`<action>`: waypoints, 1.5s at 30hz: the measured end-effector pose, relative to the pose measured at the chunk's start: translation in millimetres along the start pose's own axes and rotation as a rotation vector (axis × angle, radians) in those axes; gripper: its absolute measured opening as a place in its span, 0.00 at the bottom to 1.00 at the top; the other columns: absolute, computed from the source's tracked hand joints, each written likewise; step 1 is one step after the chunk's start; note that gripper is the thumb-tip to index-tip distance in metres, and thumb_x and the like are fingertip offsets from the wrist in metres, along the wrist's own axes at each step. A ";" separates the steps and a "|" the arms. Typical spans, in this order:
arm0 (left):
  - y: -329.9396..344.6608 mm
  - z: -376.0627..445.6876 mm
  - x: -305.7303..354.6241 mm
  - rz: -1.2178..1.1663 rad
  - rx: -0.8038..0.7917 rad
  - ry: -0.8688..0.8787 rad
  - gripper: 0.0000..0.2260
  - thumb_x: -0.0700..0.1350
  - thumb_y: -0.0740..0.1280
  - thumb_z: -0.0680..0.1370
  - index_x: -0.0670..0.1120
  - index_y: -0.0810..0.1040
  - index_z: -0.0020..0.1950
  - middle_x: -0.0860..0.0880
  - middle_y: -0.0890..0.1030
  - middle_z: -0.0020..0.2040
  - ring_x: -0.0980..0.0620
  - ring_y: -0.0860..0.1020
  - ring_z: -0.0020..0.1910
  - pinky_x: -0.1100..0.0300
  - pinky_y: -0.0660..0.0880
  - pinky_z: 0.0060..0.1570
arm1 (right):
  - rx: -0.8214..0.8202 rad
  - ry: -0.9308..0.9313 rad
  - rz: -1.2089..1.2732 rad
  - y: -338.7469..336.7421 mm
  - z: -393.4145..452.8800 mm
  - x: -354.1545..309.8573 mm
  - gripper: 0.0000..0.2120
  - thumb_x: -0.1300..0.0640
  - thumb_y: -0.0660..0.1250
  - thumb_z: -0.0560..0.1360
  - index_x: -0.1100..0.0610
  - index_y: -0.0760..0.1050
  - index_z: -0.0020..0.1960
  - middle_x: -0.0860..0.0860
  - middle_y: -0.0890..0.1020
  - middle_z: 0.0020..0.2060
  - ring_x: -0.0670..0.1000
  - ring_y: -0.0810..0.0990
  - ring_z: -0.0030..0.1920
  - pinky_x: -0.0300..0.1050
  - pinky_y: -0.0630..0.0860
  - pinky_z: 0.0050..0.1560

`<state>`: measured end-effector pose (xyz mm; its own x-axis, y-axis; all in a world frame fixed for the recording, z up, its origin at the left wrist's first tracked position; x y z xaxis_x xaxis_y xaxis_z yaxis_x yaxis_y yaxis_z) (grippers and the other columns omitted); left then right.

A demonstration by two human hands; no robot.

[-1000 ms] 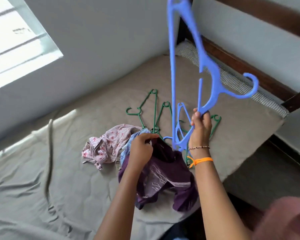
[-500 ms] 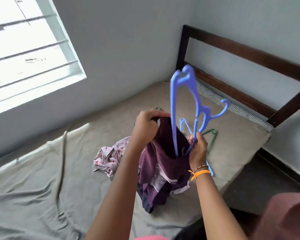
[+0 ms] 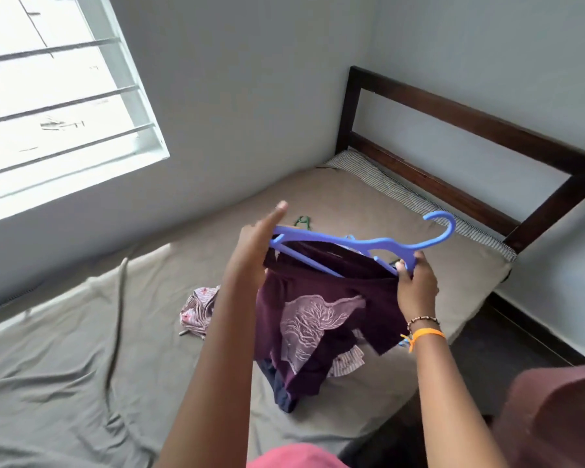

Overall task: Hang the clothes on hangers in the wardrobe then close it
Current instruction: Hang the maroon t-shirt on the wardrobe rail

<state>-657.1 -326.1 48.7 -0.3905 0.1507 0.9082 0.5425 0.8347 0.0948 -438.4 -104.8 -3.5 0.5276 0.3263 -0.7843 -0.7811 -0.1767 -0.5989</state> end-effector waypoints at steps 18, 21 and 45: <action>81.0 -4.2 35.0 0.732 0.052 0.656 0.09 0.39 0.66 0.77 0.45 0.83 0.55 0.49 0.73 0.54 0.51 0.75 0.52 0.64 0.67 0.51 | -0.380 -0.305 -0.239 -3.7 -10.4 -81.5 0.12 0.52 0.67 0.75 0.61 0.81 0.44 0.58 0.78 0.41 0.59 0.78 0.44 0.49 0.72 0.44; 66.2 -13.2 35.8 0.670 0.135 0.720 0.09 0.39 0.63 0.79 0.44 0.81 0.56 0.46 0.73 0.56 0.51 0.74 0.52 0.66 0.66 0.52 | -0.293 -0.265 -0.160 -23.3 -9.7 -90.5 0.13 0.53 0.64 0.78 0.60 0.79 0.41 0.55 0.82 0.38 0.58 0.79 0.44 0.48 0.69 0.41; 156.7 -159.1 -42.4 0.409 -0.456 0.696 0.10 0.38 0.64 0.79 0.47 0.80 0.57 0.56 0.74 0.41 0.62 0.72 0.35 0.68 0.68 0.41 | -0.065 -0.011 0.336 -161.0 -83.9 -112.0 0.12 0.59 0.58 0.80 0.50 0.74 0.40 0.44 0.73 0.34 0.41 0.71 0.38 0.34 0.68 0.43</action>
<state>-437.2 -286.0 89.9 0.3503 -0.0882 0.9325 0.8373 0.4756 -0.2696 -343.7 -190.9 167.2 0.2409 0.2494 -0.9380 -0.8875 -0.3345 -0.3169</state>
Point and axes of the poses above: each hand's wrist, its own z-axis towards the middle knuckle, its own y-axis out of the palm, x = y × z, the point moved 9 cm from there along z, towards the middle knuckle
